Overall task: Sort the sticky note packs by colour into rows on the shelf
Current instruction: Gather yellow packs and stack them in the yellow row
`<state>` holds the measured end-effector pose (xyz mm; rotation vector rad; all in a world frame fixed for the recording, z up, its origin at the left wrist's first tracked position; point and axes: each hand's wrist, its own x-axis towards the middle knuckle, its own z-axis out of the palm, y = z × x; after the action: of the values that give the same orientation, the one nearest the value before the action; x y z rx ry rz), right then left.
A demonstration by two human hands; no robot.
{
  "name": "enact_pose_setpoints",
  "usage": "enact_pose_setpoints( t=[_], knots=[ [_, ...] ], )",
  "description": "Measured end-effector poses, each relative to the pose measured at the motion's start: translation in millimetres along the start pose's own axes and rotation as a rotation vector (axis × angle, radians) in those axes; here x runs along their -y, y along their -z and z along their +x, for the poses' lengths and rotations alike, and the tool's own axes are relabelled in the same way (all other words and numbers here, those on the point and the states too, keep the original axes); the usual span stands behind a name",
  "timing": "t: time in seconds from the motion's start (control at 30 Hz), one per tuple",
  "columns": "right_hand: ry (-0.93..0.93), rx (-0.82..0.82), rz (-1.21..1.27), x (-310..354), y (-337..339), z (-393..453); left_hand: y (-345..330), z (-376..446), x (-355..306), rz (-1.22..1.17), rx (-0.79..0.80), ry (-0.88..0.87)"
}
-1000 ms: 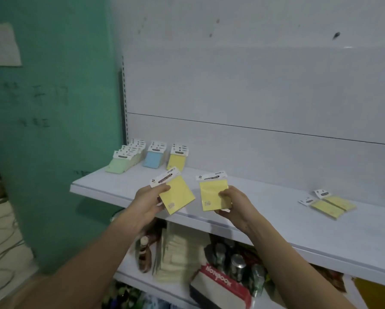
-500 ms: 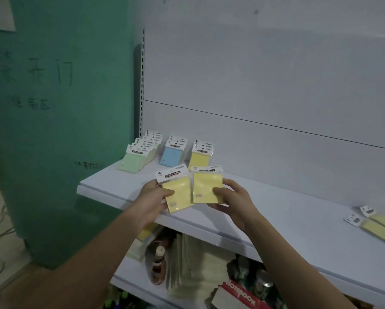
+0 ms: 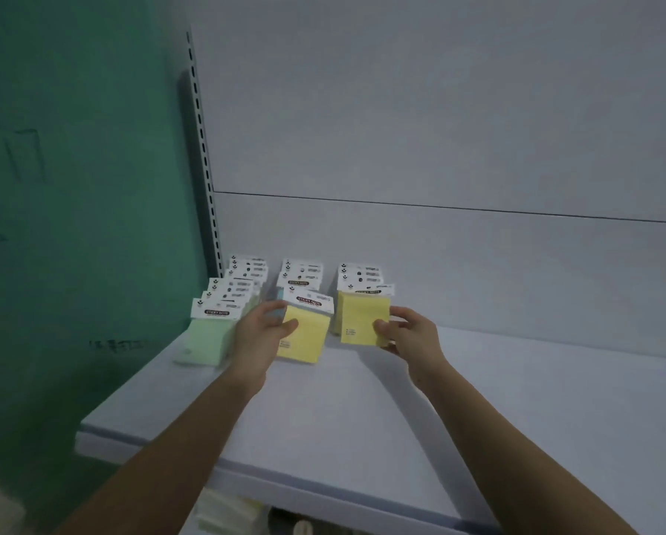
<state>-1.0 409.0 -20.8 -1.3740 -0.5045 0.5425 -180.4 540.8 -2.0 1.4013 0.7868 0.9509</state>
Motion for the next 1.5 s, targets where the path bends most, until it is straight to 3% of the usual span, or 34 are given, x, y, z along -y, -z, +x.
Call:
enact_pose_setpoints(
  t=[0.23,0.43,0.57,0.87,1.0,1.1,1.27,1.5],
  knots=[
    [0.006,-0.092,-0.126,-21,-25,39,-5,37,16,-0.1,0.046,-0.037],
    [0.166,-0.254,-0.459,-36,-34,41,-1,55,39,-0.149,0.161,-0.008],
    [0.22,-0.324,-0.511,-41,-37,43,1,65,44,-0.152,0.202,0.029],
    [0.206,-0.264,-0.641,-50,-35,50,-5,55,53,0.115,0.155,-0.096],
    [0.182,-0.265,-0.586,-39,-21,51,-26,52,39,0.129,0.222,-0.096],
    [0.21,-0.33,-0.764,-35,3,53,-44,54,31,0.2,0.244,-0.09],
    [0.03,-0.338,-1.257,-47,24,54,-66,60,44,0.331,0.215,-0.104],
    [-0.034,-0.28,-1.42,-59,23,59,-76,63,52,0.441,0.173,-0.173]
  ],
)
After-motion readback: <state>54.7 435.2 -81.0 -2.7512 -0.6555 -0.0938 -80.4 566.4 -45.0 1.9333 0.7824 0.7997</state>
